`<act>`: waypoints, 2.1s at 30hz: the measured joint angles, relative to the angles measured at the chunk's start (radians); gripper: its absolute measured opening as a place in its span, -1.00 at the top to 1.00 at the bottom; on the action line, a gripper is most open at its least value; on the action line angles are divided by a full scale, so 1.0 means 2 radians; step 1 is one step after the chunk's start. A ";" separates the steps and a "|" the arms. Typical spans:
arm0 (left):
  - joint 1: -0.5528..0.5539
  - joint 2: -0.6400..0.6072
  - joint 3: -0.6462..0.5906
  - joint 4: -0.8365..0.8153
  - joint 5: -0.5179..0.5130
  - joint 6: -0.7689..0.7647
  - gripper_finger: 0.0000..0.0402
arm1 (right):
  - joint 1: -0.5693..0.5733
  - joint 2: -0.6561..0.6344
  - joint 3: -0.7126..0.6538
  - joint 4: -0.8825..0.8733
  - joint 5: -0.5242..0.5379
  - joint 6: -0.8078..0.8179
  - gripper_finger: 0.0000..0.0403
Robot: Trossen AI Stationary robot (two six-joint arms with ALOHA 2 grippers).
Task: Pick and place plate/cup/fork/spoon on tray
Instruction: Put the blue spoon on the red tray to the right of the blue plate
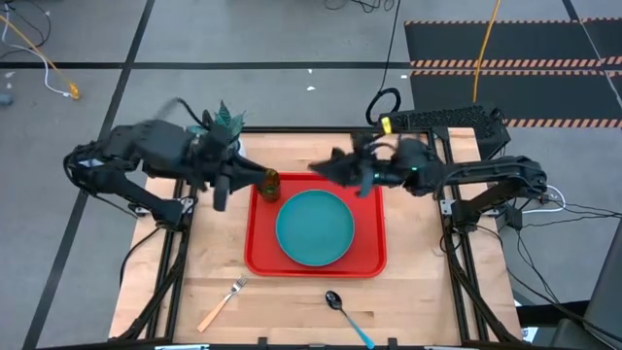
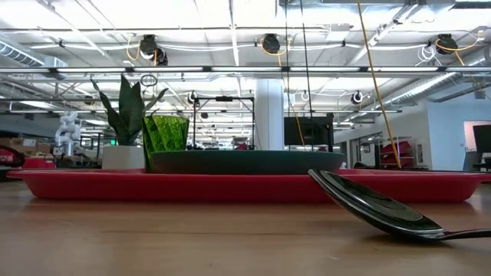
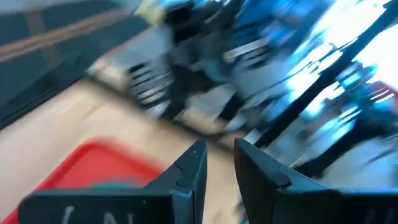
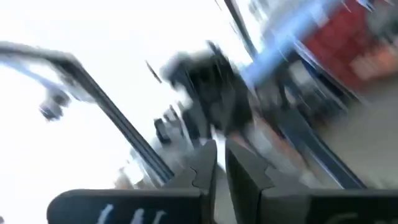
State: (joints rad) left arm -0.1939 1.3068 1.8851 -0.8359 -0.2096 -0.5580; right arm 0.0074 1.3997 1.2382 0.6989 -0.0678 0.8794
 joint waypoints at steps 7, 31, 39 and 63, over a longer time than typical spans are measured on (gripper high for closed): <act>-0.024 0.002 -0.007 0.192 0.034 0.056 0.60 | 0.004 -0.002 -0.076 0.323 0.105 -0.004 0.87; -0.061 -0.053 -0.127 -0.007 0.024 -0.038 0.60 | 0.206 -0.031 0.262 -0.684 0.060 0.045 0.87; -0.062 -0.102 -0.220 -0.046 0.082 -0.135 0.59 | 0.269 0.062 0.268 -0.789 -0.005 0.183 0.86; -0.063 -0.136 -0.321 -0.076 0.087 -0.112 0.59 | 0.327 0.309 0.267 -0.839 -0.057 0.265 -0.24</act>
State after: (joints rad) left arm -0.3196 1.0357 1.2430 -0.9874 -0.0352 -0.7820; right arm 0.6623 2.0177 1.7725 -0.9798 -0.1817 1.4097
